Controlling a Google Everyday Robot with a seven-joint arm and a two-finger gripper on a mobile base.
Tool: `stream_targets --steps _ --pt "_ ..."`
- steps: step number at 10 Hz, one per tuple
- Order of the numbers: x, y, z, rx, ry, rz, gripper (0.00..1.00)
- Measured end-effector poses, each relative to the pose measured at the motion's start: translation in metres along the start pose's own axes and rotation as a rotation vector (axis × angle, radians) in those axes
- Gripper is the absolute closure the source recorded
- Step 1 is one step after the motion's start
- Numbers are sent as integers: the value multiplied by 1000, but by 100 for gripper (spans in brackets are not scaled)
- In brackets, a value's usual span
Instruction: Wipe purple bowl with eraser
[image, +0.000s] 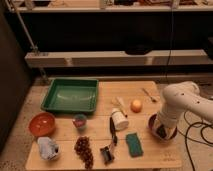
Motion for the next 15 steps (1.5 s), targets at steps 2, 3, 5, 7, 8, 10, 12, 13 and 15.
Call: stream_targets --steps 2,3,5,7,8,10,12,13,15 --pt "10 6 -1 3 5 18 100" --pt "20 10 -3 6 13 32 100" --pt "33 4 -6 11 31 40 100" --pt "42 -12 -9 14 48 33 100" --pt "42 -20 -8 14 52 24 100" --pt "35 -43 -5 11 56 -12 100" --pt "28 -56 1 5 55 -45 100" --pt "22 -61 4 0 52 -64 100" --pt "11 -65 11 -12 43 -95 100"
